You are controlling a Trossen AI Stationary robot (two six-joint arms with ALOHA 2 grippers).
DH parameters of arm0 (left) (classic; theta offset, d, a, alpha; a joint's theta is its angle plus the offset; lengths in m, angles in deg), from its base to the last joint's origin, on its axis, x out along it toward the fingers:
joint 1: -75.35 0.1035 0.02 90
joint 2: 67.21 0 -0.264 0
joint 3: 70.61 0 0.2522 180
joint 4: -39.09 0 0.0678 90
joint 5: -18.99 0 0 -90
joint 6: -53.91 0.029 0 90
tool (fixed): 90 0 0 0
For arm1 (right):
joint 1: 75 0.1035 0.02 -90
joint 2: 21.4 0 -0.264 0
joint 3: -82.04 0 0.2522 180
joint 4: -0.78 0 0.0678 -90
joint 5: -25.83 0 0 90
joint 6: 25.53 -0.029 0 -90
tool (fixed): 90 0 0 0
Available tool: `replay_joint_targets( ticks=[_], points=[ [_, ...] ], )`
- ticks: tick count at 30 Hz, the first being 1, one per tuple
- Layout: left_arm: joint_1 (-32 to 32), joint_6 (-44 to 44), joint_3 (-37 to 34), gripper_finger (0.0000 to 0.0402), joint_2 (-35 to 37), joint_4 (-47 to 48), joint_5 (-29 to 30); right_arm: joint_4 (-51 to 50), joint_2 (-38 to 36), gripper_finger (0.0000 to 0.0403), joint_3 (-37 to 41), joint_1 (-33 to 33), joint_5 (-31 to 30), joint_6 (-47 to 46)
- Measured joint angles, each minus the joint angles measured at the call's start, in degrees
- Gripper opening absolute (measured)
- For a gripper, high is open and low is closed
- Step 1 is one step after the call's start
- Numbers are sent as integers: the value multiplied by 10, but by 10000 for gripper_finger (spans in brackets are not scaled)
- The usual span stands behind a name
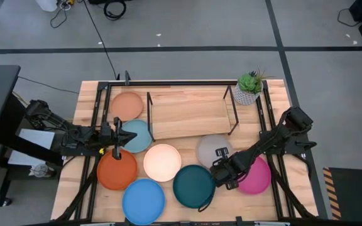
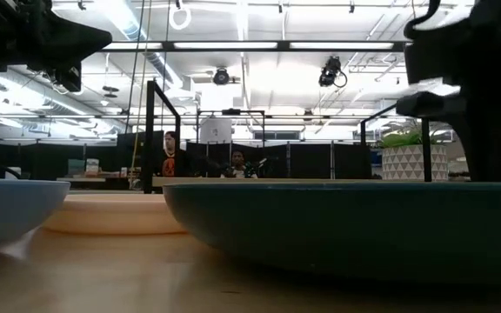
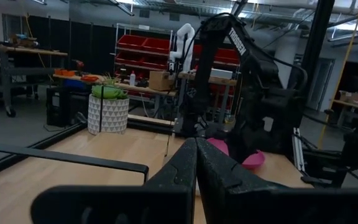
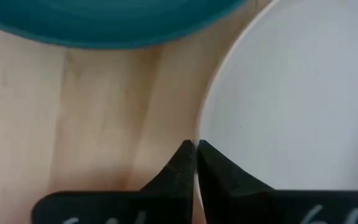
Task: Place and stack plates onto a shelf
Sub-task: Put the gray plate on the shelf
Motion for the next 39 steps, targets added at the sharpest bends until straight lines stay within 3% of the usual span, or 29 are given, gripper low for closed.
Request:
replay_joint_targets(
  ticks=[7,16,21,39],
  points=[
    [0,-11,0,16,0,0,0,1,-49,16,0,-5,10,-16],
    [0,-15,0,16,0,12,0,93,-132,16,-1,-4,42,25],
    [0,-18,0,16,0,21,0,75,-146,16,-1,-7,-5,47],
    [0,-17,0,16,0,21,0,11,-88,16,-1,-188,-35,146]
  ],
)
